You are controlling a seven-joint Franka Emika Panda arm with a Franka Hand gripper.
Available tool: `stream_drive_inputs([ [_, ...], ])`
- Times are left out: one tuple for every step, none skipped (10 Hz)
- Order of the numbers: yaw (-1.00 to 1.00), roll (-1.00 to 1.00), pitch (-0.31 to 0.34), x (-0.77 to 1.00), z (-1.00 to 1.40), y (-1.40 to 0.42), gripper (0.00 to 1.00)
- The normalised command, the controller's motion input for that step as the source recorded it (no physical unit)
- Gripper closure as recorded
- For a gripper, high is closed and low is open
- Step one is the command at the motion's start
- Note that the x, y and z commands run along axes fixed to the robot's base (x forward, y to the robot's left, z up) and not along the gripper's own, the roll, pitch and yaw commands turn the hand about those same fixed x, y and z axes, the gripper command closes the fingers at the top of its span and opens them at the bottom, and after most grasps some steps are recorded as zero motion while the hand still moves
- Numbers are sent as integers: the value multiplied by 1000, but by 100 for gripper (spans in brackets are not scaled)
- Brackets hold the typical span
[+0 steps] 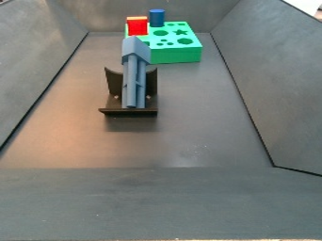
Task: Pick up the 3 prong object. Move up. Place the 3 prong object on the fixture. Regrasp the 3 prong object. Move to above the board. Insert the 3 prong object.
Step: Regrasp the 3 prong object.
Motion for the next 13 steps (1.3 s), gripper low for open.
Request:
stream_drive_inputs([
  [18, 1000, 49, 23, -17, -13, 0],
  [18, 1000, 49, 13, 18, -17, 0],
  [19, 1000, 48, 10, 11, -27, 0],
  [19, 1000, 47, 11, 2, -24, 0],
  [20, 1000, 45, 18, -1, -20, 0],
  [21, 1000, 45, 22, 4, -18, 0],
  [23, 1000, 48, 22, 8, -18, 0],
  [24, 1000, 53, 19, 8, -20, 0],
  [27, 1000, 62, 23, 9, -19, 0],
  [28, 1000, 66, 29, 8, -22, 0],
  [32, 1000, 76, 49, -4, -24, 0],
  [34, 1000, 81, 59, -8, -28, 0],
  [41, 1000, 100, 82, -11, -32, 0],
])
